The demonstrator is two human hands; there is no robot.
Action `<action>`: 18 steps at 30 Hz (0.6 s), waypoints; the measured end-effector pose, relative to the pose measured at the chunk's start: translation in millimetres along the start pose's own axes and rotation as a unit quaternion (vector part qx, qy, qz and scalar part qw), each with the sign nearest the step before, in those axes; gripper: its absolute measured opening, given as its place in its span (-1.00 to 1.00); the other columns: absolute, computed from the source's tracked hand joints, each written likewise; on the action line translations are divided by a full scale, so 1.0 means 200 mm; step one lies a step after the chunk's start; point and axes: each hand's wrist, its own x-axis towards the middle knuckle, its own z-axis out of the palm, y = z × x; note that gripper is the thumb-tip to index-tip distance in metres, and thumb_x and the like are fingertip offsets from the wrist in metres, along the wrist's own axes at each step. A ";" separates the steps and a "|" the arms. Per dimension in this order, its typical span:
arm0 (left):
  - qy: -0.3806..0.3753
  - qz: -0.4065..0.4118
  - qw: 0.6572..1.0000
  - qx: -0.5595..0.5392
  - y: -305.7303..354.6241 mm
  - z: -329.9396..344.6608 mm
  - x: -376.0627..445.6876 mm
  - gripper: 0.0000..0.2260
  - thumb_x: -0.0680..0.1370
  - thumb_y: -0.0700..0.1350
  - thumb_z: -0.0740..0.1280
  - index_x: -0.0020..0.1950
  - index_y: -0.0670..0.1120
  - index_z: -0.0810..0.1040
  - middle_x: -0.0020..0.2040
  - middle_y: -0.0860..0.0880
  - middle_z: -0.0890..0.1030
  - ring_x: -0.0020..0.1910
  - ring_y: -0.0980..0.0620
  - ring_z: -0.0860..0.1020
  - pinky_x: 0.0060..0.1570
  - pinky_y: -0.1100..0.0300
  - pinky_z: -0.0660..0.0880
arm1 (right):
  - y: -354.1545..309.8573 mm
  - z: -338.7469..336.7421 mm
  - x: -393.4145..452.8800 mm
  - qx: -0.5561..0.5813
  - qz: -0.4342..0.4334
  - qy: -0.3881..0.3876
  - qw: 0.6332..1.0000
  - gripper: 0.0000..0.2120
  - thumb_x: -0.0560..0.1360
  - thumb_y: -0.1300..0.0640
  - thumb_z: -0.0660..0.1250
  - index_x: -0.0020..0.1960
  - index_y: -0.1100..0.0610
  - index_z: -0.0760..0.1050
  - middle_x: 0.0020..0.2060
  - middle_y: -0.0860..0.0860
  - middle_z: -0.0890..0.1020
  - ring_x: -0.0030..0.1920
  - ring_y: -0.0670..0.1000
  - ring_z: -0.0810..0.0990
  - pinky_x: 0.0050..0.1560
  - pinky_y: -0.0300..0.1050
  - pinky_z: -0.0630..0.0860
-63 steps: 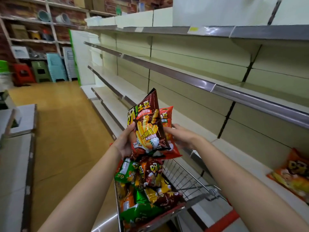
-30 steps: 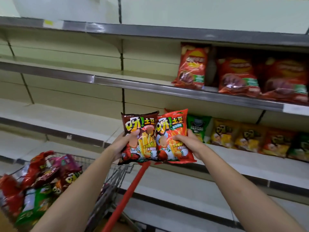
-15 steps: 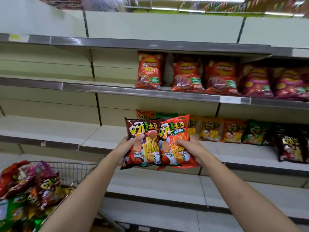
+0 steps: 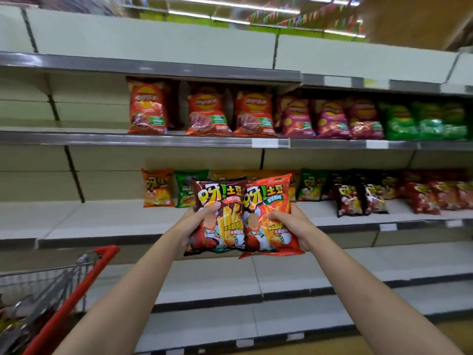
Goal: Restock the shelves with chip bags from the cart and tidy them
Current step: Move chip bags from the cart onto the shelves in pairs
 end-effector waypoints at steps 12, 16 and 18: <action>-0.099 -0.021 0.994 0.047 -0.04 0.53 0.22 -0.03 0.10 0.21 0.57 0.41 -0.06 0.28 0.09 -0.15 0.66 -0.07 -0.17 0.68 -0.11 -0.06 0.62 | 0.20 -0.50 -0.07 0.041 0.038 0.121 0.991 -0.56 0.43 0.17 0.44 0.24 0.15 0.36 0.02 0.13 0.64 -0.05 0.12 0.67 -0.09 0.00 0.62; -0.141 -0.035 0.988 0.055 -0.10 0.73 0.38 0.01 0.04 0.28 0.62 0.38 -0.03 0.32 0.09 -0.13 0.67 -0.04 -0.17 0.68 -0.01 -0.15 0.60 | 0.26 -0.68 -0.04 0.048 0.050 0.158 0.985 -0.56 0.43 0.18 0.44 0.23 0.12 0.34 0.03 0.13 0.62 -0.01 0.14 0.65 0.04 0.09 0.60; -0.162 -0.039 0.985 0.052 -0.11 0.84 0.48 -0.02 0.07 0.25 0.62 0.38 -0.02 0.32 0.10 -0.13 0.66 -0.03 -0.18 0.68 0.02 -0.18 0.59 | 0.29 -0.78 -0.01 0.055 0.058 0.179 0.981 -0.55 0.43 0.16 0.45 0.24 0.12 0.33 0.03 0.12 0.62 -0.02 0.14 0.65 -0.01 0.07 0.61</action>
